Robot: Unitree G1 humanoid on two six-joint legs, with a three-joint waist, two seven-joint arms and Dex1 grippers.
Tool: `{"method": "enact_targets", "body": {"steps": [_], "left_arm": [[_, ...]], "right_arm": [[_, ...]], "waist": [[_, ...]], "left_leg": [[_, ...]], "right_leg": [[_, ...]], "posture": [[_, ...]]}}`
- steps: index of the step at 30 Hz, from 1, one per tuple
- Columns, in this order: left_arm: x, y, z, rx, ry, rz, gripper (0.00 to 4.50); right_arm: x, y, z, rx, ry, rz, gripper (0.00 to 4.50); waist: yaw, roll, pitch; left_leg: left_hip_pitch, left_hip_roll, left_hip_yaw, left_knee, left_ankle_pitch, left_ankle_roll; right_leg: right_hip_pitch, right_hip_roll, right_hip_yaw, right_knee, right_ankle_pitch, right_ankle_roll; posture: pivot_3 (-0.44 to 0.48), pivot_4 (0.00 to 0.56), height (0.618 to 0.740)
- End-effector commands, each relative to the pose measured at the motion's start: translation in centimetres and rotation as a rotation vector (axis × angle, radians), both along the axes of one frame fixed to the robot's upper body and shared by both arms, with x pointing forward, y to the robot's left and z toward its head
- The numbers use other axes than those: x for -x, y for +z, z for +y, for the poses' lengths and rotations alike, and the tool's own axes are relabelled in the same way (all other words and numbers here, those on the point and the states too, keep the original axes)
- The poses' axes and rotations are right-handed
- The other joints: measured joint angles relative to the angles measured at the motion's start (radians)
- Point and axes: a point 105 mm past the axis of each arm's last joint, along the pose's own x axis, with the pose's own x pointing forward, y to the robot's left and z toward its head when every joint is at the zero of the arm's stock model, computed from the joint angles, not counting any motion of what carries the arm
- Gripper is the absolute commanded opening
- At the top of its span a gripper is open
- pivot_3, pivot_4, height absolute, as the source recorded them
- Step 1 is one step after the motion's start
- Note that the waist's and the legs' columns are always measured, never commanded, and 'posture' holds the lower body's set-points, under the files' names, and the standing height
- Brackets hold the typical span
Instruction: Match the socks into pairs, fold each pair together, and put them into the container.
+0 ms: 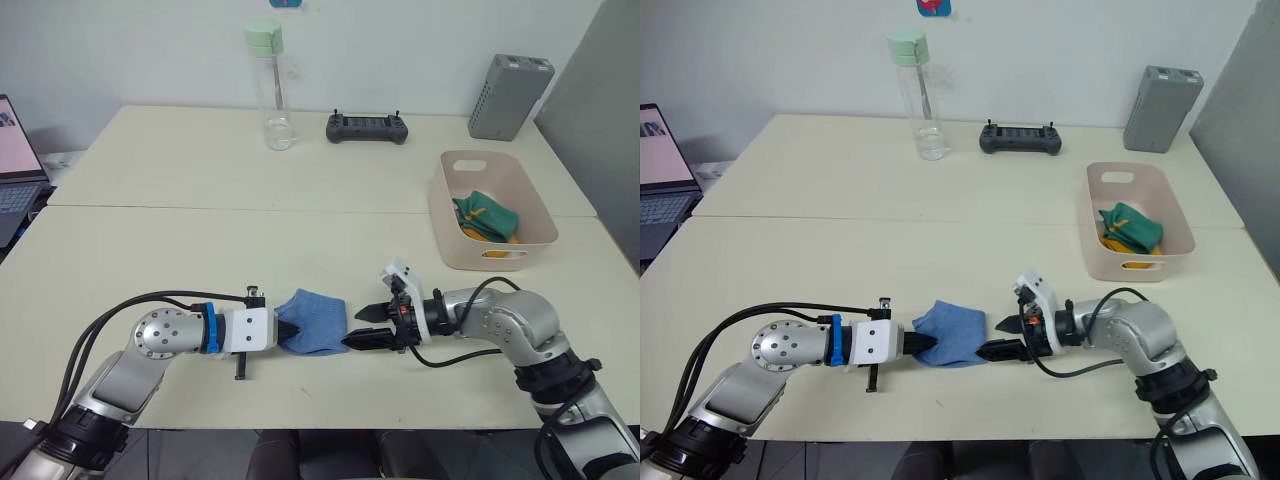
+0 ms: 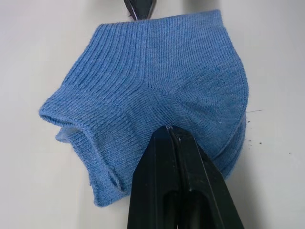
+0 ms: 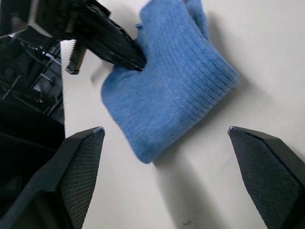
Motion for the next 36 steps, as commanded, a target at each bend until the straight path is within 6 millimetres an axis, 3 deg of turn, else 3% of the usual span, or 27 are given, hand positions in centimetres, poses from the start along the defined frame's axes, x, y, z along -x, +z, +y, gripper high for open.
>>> {"method": "enact_targets", "body": {"steps": [1,9,10,12,20,23,24,27,31,36], "left_arm": [[0.8,-1.8,0.6,-0.050,0.024,0.066,0.00],[0.2,-1.2,0.5,-0.012,0.061,0.046,0.00],[0.1,-1.1,0.5,-0.010,0.063,0.043,0.00],[0.0,-1.0,0.3,-0.001,0.061,0.042,0.00],[-0.3,0.3,-0.2,0.049,0.031,0.004,0.00],[-0.2,2.5,-1.2,0.157,0.013,0.013,0.00],[-0.1,3.4,-1.5,0.198,0.006,0.026,0.00],[-0.2,7.0,-2.3,0.370,0.021,0.109,0.54],[-0.9,10.9,-3.4,0.506,0.032,0.164,1.72],[-3.8,16.9,-7.0,0.669,0.016,0.036,3.30]], "right_arm": [[0.1,0.0,1.5,-0.016,0.040,0.018,4.45],[-0.3,0.4,4.6,-0.087,0.081,0.060,4.45],[-0.4,0.4,4.7,-0.085,0.081,0.056,4.28],[-0.5,0.4,4.9,-0.095,0.080,0.055,3.88],[-0.6,0.5,4.4,-0.086,0.079,-0.005,1.06],[-0.5,1.5,4.0,-0.116,0.071,-0.032,0.02],[-0.6,2.1,3.7,-0.127,0.061,-0.050,0.02],[-1.0,4.6,1.9,-0.132,0.051,-0.157,0.00],[-2.0,8.6,-1.3,-0.140,-0.019,-0.297,0.00],[-6.0,14.6,-9.6,0.036,-0.284,-0.584,0.00]], "waist": [[-0.003,0.000,0.000],[-0.012,0.001,-0.001],[-0.012,0.001,-0.001],[-0.012,0.001,-0.001],[-0.010,0.001,-0.001],[-0.011,0.001,-0.001],[-0.011,0.001,-0.001],[-0.007,0.001,0.000],[-0.002,0.000,0.000],[0.016,0.001,0.003]], "left_leg": [[0.000,0.000,0.000,0.000,0.000,0.000],[0.000,0.000,-0.001,0.000,0.000,0.000],[0.000,0.000,-0.001,0.000,0.000,0.000],[0.000,0.000,-0.001,0.000,0.000,0.000],[0.000,0.000,-0.001,0.000,0.000,0.000],[-0.001,0.000,-0.001,0.000,0.000,0.000],[-0.001,0.000,-0.001,0.000,0.000,0.000],[-0.004,0.000,-0.002,0.000,0.000,0.000],[-0.005,-0.001,-0.003,0.001,0.000,0.000],[-0.006,-0.002,-0.004,0.005,0.000,0.000]], "right_leg": [[0.000,0.000,0.000,0.000,0.000,0.000],[0.001,0.000,-0.001,0.000,0.000,0.000],[0.001,0.000,-0.001,0.000,0.000,0.000],[0.001,0.000,-0.001,0.000,0.000,0.000],[0.001,0.000,-0.001,0.000,0.000,0.000],[0.000,0.000,-0.001,0.000,0.000,0.000],[0.000,0.000,-0.001,0.000,0.000,0.000],[-0.002,0.000,-0.002,0.000,0.000,0.000],[-0.001,0.000,-0.003,0.000,0.000,0.001],[0.000,0.000,-0.003,-0.001,0.001,0.003]], "posture": [[0.000,0.150,0.740],[0.000,0.150,0.740],[0.000,0.150,0.740],[0.000,0.150,0.740],[0.000,0.150,0.740],[0.000,0.150,0.740],[0.000,0.150,0.740],[0.000,0.150,0.740],[0.000,0.150,0.740],[0.000,0.150,0.740]]}}
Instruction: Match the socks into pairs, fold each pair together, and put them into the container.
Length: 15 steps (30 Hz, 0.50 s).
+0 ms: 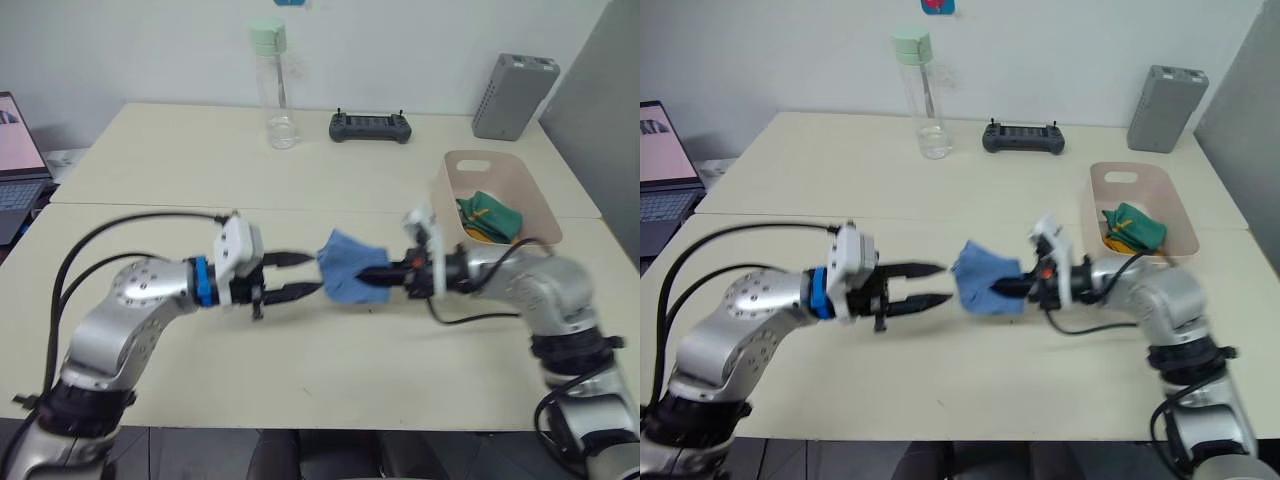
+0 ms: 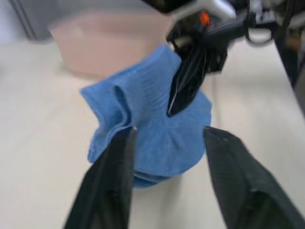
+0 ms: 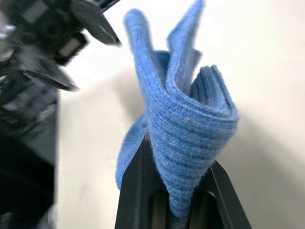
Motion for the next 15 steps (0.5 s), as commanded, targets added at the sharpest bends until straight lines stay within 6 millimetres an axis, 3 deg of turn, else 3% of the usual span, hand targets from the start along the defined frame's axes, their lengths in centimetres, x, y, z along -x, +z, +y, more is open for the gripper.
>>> {"method": "enact_targets", "body": {"steps": [1,4,8,11,15], "left_arm": [[-1.2,3.1,-2.0,0.072,0.031,-0.081,3.65],[-2.2,5.5,-4.4,0.153,0.035,-0.118,4.47],[-3.0,6.6,-7.9,0.183,0.015,-0.151,4.47],[-3.1,6.5,-10.7,0.178,-0.020,-0.177,4.47],[-2.6,6.6,-12.5,0.205,-0.055,-0.175,4.47]], "right_arm": [[-2.2,4.6,-5.0,0.083,-0.183,-0.233,0.00],[-4.4,6.8,-9.7,0.297,-0.367,-0.439,0.00],[-7.0,8.1,-14.5,0.666,-0.492,-0.715,0.00],[-8.7,6.8,-16.6,0.915,-0.481,-0.841,0.00],[-9.9,5.0,-16.8,1.027,-0.399,-0.890,0.00]], "waist": [[0.005,0.000,0.000],[0.006,0.000,0.000],[0.001,0.000,0.000],[-0.005,0.000,0.000],[-0.011,0.001,0.001]], "left_leg": [[0.000,-0.001,0.000,0.001,0.000,0.000],[0.000,-0.001,0.001,0.001,0.000,0.000],[-0.001,-0.001,0.002,0.001,0.000,0.000],[0.001,-0.002,0.004,0.000,0.000,0.000],[0.002,-0.001,0.005,-0.001,0.000,0.000]], "right_leg": [[0.000,0.000,0.000,0.000,0.000,0.000],[0.001,-0.001,0.001,-0.002,0.000,0.001],[-0.001,-0.001,0.003,-0.001,0.001,0.001],[-0.001,-0.001,0.005,-0.001,0.001,0.000],[-0.001,-0.001,0.005,-0.001,0.003,-0.003]], "posture": [[0.000,0.150,0.740],[0.000,0.150,0.740],[0.000,0.150,0.740],[0.000,0.150,0.740],[0.000,0.150,0.740]]}}
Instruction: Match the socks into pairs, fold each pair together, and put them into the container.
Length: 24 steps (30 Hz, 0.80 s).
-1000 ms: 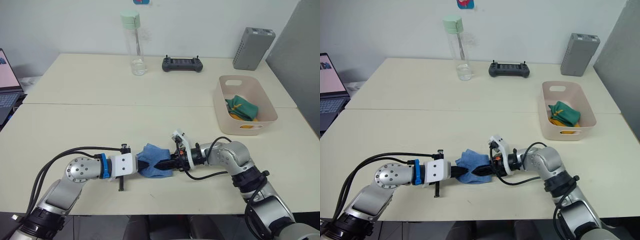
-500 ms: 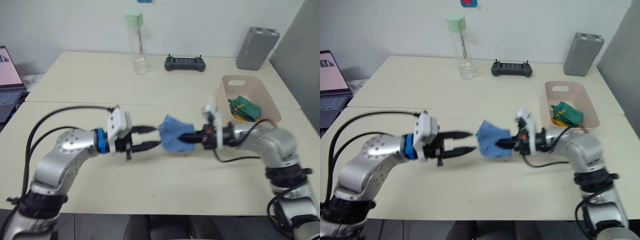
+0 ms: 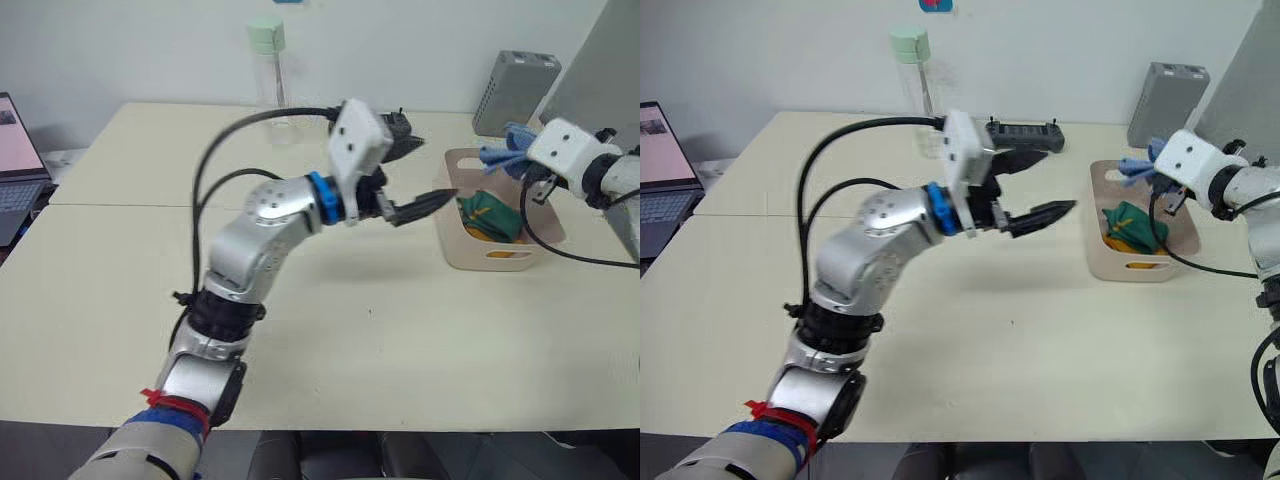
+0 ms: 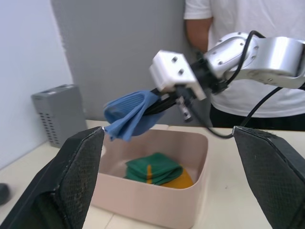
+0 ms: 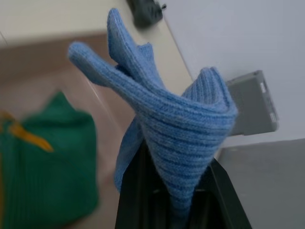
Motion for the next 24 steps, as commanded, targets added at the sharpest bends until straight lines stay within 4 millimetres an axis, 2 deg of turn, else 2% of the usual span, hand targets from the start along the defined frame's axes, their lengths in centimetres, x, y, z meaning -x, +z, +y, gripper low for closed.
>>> {"method": "enact_targets", "body": {"steps": [1,5,10,12,16,21,24], "left_arm": [[0.8,1.4,-0.9,0.032,-0.016,-0.059,4.47],[1.7,0.0,-0.7,-0.007,-0.043,-0.046,4.47],[2.4,-1.8,0.5,-0.064,-0.050,-0.013,4.47],[2.2,-1.8,0.6,-0.065,-0.039,-0.014,4.50],[1.9,-1.2,0.2,-0.047,-0.038,-0.024,4.50],[1.5,-1.2,0.3,-0.058,-0.042,-0.034,4.50],[1.3,-1.1,0.5,-0.061,-0.041,-0.038,4.50]], "right_arm": [[-0.6,0.2,0.6,0.126,0.062,-0.041,0.00],[-0.6,-1.7,0.9,0.198,0.115,0.025,0.00],[0.6,-3.5,1.3,0.265,0.203,0.155,0.00],[0.9,-3.8,1.4,0.263,0.226,0.204,0.66],[1.5,-3.1,1.5,0.253,0.256,0.245,1.93],[3.4,-0.3,1.3,0.202,0.289,0.340,3.74],[4.9,2.0,0.7,0.169,0.282,0.400,3.74]], "waist": [[-0.002,0.001,0.001],[0.000,0.004,0.002],[0.004,0.005,0.002],[0.008,0.005,0.002],[0.010,0.005,0.002],[0.010,0.006,0.003],[0.010,0.009,0.005]], "left_leg": [[0.000,0.000,0.000,0.000,0.000,0.000],[0.000,0.000,0.000,-0.001,0.000,0.000],[0.001,-0.001,-0.001,-0.001,0.000,0.000],[0.001,-0.001,-0.001,-0.001,0.000,0.000],[0.004,-0.001,-0.002,0.002,0.000,0.000],[0.004,-0.002,-0.003,0.005,0.000,0.000],[0.005,-0.002,-0.003,0.006,0.000,0.000]], "right_leg": [[0.000,0.000,0.000,0.000,0.000,0.000],[0.000,0.000,0.000,0.001,0.000,0.000],[0.001,-0.001,-0.001,0.001,0.000,0.000],[0.002,-0.001,-0.001,0.001,0.000,0.000],[0.007,-0.001,-0.002,0.001,0.000,0.000],[0.009,-0.002,-0.002,0.000,0.001,0.001],[0.010,-0.002,-0.003,0.001,0.001,0.001]], "posture": [[0.000,0.150,0.740],[0.000,0.150,0.740],[0.000,0.150,0.740],[0.000,0.150,0.740],[0.000,0.150,0.740],[0.000,0.150,0.740],[0.000,0.150,0.740]]}}
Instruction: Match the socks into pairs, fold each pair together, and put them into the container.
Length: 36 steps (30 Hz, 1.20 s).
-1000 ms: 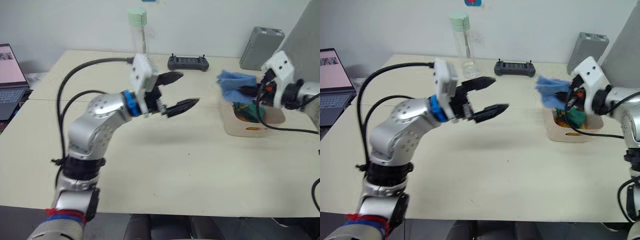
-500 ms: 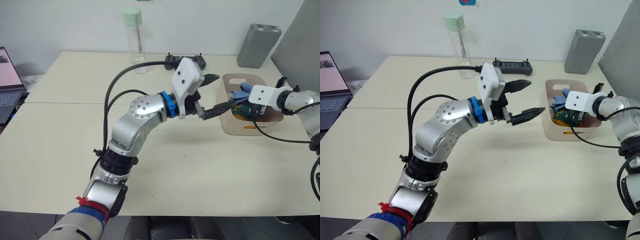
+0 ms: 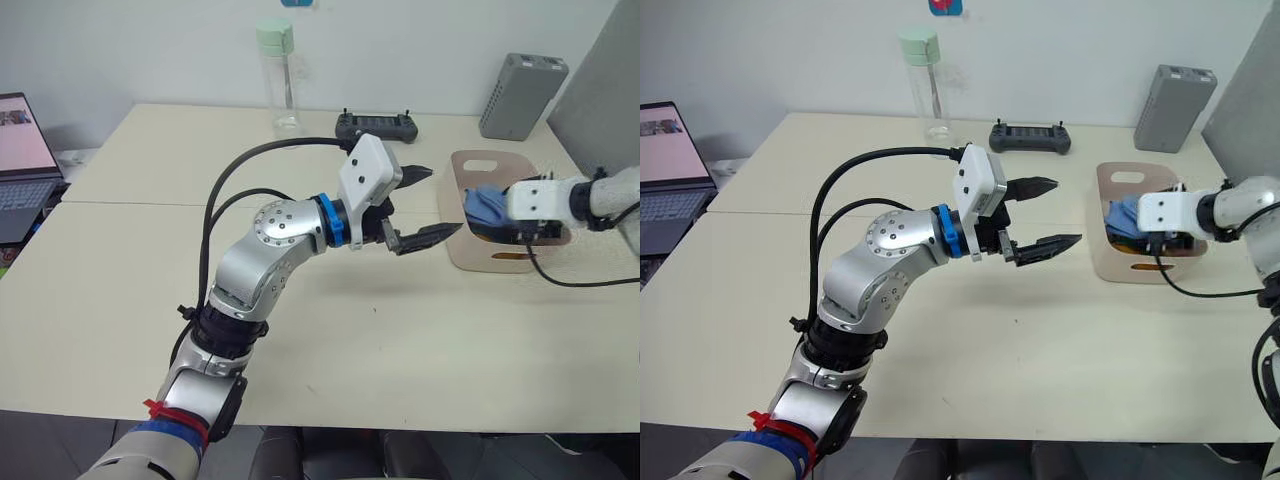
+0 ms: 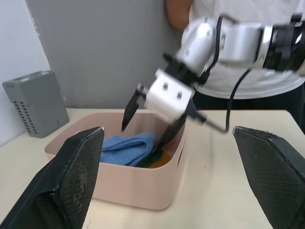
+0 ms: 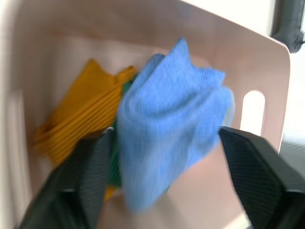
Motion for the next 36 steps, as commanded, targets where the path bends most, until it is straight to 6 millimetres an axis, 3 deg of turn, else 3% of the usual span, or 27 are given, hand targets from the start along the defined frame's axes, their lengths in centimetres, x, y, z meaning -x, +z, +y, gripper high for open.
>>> {"method": "enact_targets", "body": {"steps": [1,5,7,13,16,17,20,26,32,36], "left_arm": [[0.2,1.3,0.1,0.022,-0.011,-0.059,4.50],[0.3,1.4,-0.1,0.024,-0.025,-0.068,4.50],[0.4,1.6,-0.4,0.031,-0.029,-0.071,4.50],[0.1,1.9,-0.6,0.028,-0.009,-0.084,4.50],[-0.2,1.8,-0.7,0.026,0.020,-0.070,4.50],[-0.4,1.6,-0.6,0.015,0.038,-0.070,4.50],[-0.9,1.2,-0.5,-0.017,0.074,-0.072,4.50],[-1.4,1.3,-0.5,-0.014,0.090,-0.073,4.50],[-1.4,1.3,-0.5,-0.014,0.093,-0.076,4.50],[-1.7,1.3,1.0,-0.016,0.129,-0.076,4.50]], "right_arm": [[1.4,4.9,-0.3,-0.039,-0.004,-0.029,3.74],[0.3,6.5,-0.3,-0.056,-0.032,-0.108,3.74],[-1.4,6.6,-0.6,-0.060,-0.071,-0.210,3.34],[-3.3,4.9,-0.7,-0.062,-0.096,-0.255,1.33],[-4.1,1.2,0.3,-0.094,-0.091,-0.163,0.22],[-4.3,-0.1,0.5,-0.107,-0.097,-0.134,0.05],[-4.5,-2.2,0.6,-0.112,-0.109,-0.086,0.05],[-4.5,-3.7,0.4,-0.108,-0.130,-0.038,0.05],[-4.6,-1.3,0.0,-0.106,-0.125,-0.099,0.05],[-4.0,4.5,0.3,-0.219,-0.092,-0.213,0.05]], "waist": [[-0.001,0.001,0.000],[-0.010,0.001,0.000],[-0.010,0.001,0.000],[-0.005,0.001,0.001],[-0.005,0.001,0.001],[-0.008,0.001,0.001],[-0.007,0.001,0.001],[0.000,0.003,0.002],[-0.001,0.003,0.002],[-0.001,0.004,0.003]], "left_leg": [[0.000,0.000,0.000,0.000,0.000,0.000],[0.001,0.000,0.000,0.000,0.000,0.000],[0.001,0.001,0.000,0.001,0.000,0.000],[0.001,0.000,0.001,0.003,0.000,0.000],[0.001,0.000,0.000,0.003,0.000,0.000],[0.001,0.000,0.000,0.003,0.000,0.000],[0.001,0.000,0.000,0.003,0.000,0.000],[0.001,-0.001,-0.001,0.003,0.000,0.000],[0.001,-0.001,-0.001,0.003,0.000,0.000],[0.001,-0.001,0.000,0.003,0.000,0.000]], "right_leg": [[0.000,0.000,0.000,0.000,0.000,0.000],[0.000,0.000,0.000,0.000,0.000,0.000],[0.001,0.000,0.000,0.000,0.000,0.000],[0.001,0.000,0.001,0.000,0.001,0.001],[0.002,0.000,0.000,0.000,0.001,0.001],[0.002,0.000,0.000,0.000,0.001,0.001],[0.002,0.000,0.000,0.000,0.001,0.001],[0.002,-0.001,0.000,0.000,0.001,0.001],[0.002,-0.001,0.000,0.000,0.001,0.001],[0.002,-0.001,0.000,0.000,0.001,0.001]], "posture": [[0.000,0.150,0.740],[0.000,0.150,0.740],[0.000,0.150,0.740],[0.000,0.150,0.740],[0.000,0.150,0.740],[0.000,0.150,0.740],[0.000,0.150,0.740],[0.000,0.150,0.740],[0.000,0.150,0.740],[0.000,0.150,0.740]]}}
